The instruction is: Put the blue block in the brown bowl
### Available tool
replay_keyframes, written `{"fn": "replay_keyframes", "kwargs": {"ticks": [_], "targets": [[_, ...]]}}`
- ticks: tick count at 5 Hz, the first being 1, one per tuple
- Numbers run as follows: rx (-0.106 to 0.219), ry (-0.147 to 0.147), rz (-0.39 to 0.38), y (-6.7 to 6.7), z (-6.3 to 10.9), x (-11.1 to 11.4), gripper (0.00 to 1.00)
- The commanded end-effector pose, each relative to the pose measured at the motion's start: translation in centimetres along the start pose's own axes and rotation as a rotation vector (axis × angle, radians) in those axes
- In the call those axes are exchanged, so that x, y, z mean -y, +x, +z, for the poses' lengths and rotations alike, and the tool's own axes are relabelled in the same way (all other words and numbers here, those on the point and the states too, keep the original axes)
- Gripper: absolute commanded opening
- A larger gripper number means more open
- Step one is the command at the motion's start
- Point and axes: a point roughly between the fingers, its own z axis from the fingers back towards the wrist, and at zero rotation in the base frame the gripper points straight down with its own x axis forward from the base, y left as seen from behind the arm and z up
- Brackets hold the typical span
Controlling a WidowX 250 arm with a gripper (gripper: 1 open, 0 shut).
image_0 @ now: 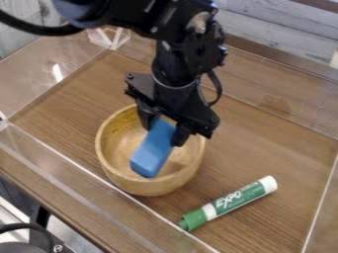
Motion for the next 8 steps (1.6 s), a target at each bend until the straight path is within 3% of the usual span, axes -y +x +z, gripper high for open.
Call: {"fn": "replay_keyframes", "kwargs": {"ticks": [1,2,8], "targets": [[0.032,-0.022,0.021,0.5,0.8,-0.2,0.0],[0.024,-0.033,0.023,0.4,0.6,-0.2,1.0],[-0.041,-0.101,0.033,-0.5,-1.0,0.5,1.0]]}}
